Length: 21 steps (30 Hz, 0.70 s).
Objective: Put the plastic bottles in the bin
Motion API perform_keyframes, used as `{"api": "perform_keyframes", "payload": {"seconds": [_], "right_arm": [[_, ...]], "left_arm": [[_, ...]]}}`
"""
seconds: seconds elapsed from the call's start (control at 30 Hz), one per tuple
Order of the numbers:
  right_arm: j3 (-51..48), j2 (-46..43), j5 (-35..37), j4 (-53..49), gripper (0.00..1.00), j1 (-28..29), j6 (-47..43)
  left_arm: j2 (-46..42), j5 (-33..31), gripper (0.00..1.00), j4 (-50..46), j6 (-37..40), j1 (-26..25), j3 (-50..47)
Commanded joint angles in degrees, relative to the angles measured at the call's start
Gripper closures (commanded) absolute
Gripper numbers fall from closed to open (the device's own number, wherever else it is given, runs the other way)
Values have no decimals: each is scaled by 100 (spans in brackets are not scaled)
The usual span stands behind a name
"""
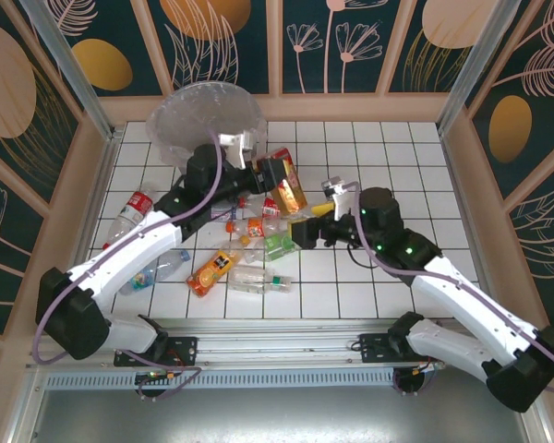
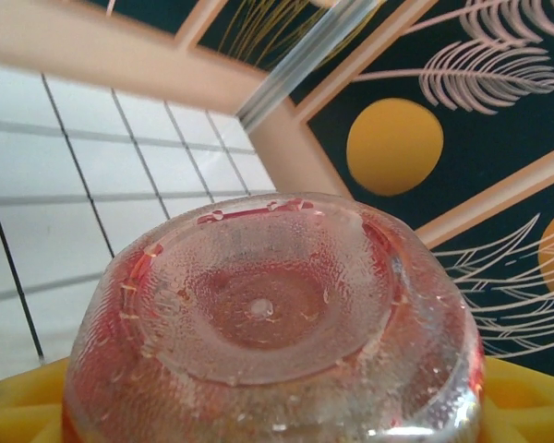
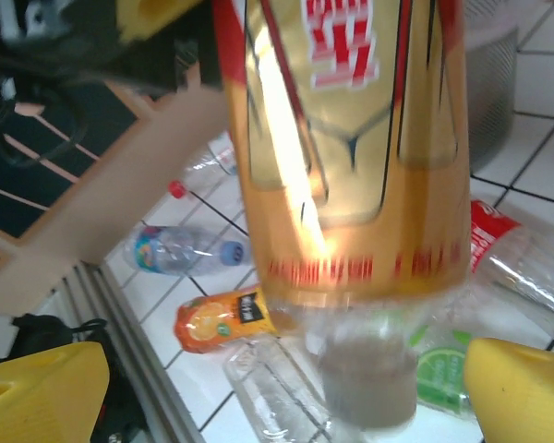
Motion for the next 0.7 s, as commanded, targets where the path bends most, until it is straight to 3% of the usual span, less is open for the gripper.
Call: {"api": "perform_keyframes", "payload": {"seconds": [0.0, 0.27, 0.67], "right_arm": [[140, -299, -318, 92, 1, 33, 112], [189, -641, -379, 335, 1, 33, 369], [85, -626, -413, 614, 1, 33, 510]], "left_arm": [[-98, -392, 36, -944, 1010, 29, 816], [478, -1148, 38, -2248, 1957, 594, 2596], [1594, -2021, 38, -3040, 2650, 1730, 4602]]}}
